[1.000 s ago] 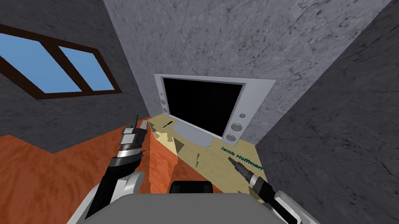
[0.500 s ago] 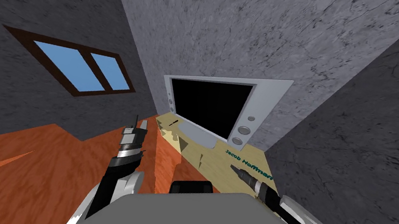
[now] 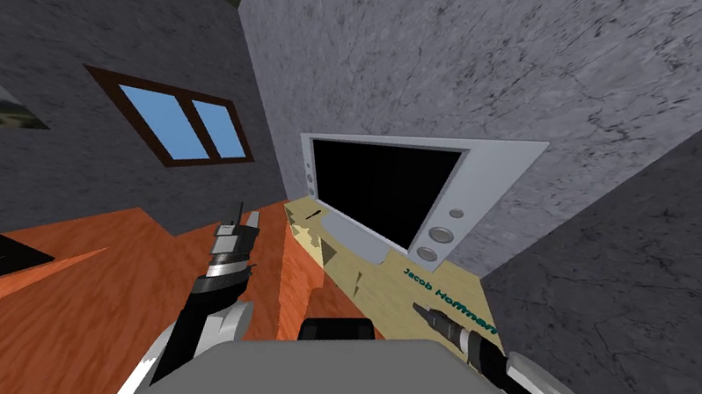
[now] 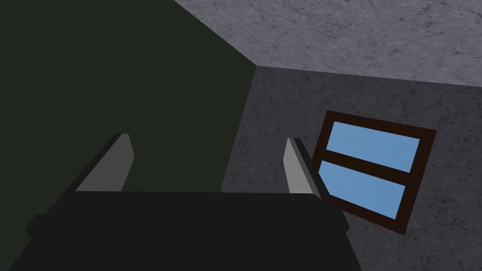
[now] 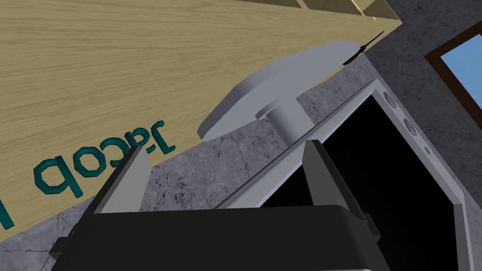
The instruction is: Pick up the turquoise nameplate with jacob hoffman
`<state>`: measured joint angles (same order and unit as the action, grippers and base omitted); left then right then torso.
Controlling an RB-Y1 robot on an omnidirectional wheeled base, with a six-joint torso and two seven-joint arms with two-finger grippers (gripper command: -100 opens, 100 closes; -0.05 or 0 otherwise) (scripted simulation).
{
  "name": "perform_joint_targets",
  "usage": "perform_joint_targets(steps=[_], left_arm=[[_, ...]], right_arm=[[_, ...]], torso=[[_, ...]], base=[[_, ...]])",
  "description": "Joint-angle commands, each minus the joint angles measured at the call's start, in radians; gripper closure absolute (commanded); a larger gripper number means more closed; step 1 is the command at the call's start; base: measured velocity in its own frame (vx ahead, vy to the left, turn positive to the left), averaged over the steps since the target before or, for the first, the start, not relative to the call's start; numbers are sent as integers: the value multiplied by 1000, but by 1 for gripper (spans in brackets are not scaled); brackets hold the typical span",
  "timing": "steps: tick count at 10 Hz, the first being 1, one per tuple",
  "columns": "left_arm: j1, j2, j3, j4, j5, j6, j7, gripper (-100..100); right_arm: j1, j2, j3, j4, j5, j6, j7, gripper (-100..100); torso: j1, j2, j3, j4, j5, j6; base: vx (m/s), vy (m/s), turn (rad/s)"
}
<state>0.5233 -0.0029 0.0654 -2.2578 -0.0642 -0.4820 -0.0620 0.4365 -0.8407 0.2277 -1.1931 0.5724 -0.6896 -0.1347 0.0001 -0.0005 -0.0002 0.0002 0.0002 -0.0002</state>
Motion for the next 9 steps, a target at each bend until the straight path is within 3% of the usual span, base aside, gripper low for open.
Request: perform_joint_targets(steps=[1, 2, 3, 4, 9], left_arm=[[0, 0, 0, 0, 0, 0, 0, 0], [0, 0, 0, 0, 0, 0, 0, 0], [0, 0, 0, 0, 0, 0, 0, 0], [0, 0, 0, 0, 0, 0, 0, 0], [0, 0, 0, 0, 0, 0, 0, 0]], right_arm=[[-10, -10, 10, 50, 17, -15, 16, -100], [-10, -10, 10, 69, 17, -15, 16, -100], [-18, -40, 33, 108, 53, -25, 37, -100], [-18, -40, 33, 125, 53, -25, 37, -100], [-36, -130, 96, 290, 150, -48, 111, -100]], torso=[[0, 0, 0, 0, 0, 0], [0, 0, 0, 0, 0, 2], [-1, 0, 0, 0, 0, 2], [0, 0, 0, 0, 0, 0], [0, 0, 0, 0, 0, 2]], base=[[-3, 1, 200], [0, -3, -31], [-5, 10, 275], [-4, 2, 192], [-3, 7, 227]])
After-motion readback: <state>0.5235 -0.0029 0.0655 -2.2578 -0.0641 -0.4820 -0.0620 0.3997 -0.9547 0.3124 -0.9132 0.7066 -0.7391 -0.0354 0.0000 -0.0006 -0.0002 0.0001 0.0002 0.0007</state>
